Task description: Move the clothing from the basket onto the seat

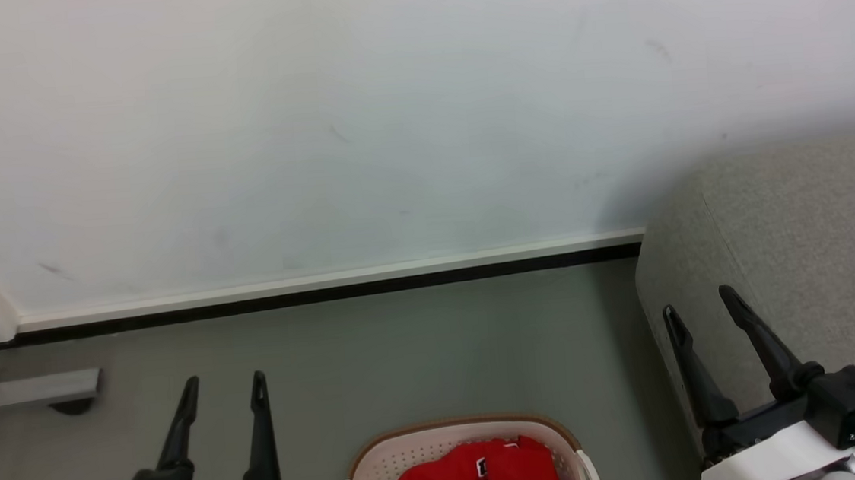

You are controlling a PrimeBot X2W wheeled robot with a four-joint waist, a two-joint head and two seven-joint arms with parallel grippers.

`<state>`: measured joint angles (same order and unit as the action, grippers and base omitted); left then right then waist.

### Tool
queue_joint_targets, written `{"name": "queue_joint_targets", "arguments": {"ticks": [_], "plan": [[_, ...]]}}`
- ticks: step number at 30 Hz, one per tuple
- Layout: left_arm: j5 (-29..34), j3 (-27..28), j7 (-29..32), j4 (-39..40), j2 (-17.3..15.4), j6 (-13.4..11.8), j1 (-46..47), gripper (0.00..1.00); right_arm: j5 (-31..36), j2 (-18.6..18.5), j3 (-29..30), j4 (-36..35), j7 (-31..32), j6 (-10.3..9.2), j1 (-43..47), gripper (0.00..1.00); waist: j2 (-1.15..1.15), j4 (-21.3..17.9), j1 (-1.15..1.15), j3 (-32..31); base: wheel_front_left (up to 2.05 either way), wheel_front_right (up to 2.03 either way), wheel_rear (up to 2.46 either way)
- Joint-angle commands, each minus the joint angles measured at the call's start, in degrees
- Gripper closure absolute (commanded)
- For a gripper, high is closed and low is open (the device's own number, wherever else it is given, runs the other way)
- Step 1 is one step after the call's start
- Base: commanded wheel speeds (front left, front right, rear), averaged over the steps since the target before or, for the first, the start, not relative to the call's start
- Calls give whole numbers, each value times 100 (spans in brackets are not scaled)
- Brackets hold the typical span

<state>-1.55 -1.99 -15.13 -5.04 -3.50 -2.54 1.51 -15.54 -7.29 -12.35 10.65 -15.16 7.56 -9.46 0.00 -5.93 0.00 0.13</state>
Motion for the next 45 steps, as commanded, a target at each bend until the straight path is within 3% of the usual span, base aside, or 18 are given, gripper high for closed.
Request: {"name": "queue_joint_targets", "arguments": {"ticks": [1,11,18,29,45], "plan": [[-87,-6,-4,-20,1,40,85,0,10,-58,23,-37,2,-14,-114,0,0,-104,0,122,0,0,0],[-147,-80,-4,-169,15,309,585,0,-43,-93,275,-252,3,-14,-492,0,0,-400,0,917,0,0,0],[-144,-207,-4,-706,22,534,1145,0,-49,-112,439,-366,3,-14,-776,0,0,-563,0,1530,0,0,0],[-225,-635,-3,-2387,15,888,2110,0,-86,-150,777,-569,3,-14,-1203,0,0,-829,0,2340,0,0,0],[80,-1467,21,-5360,-170,989,3852,0,-130,125,821,-865,3,-14,-1685,0,0,-1314,0,3672,0,0,0]]}}
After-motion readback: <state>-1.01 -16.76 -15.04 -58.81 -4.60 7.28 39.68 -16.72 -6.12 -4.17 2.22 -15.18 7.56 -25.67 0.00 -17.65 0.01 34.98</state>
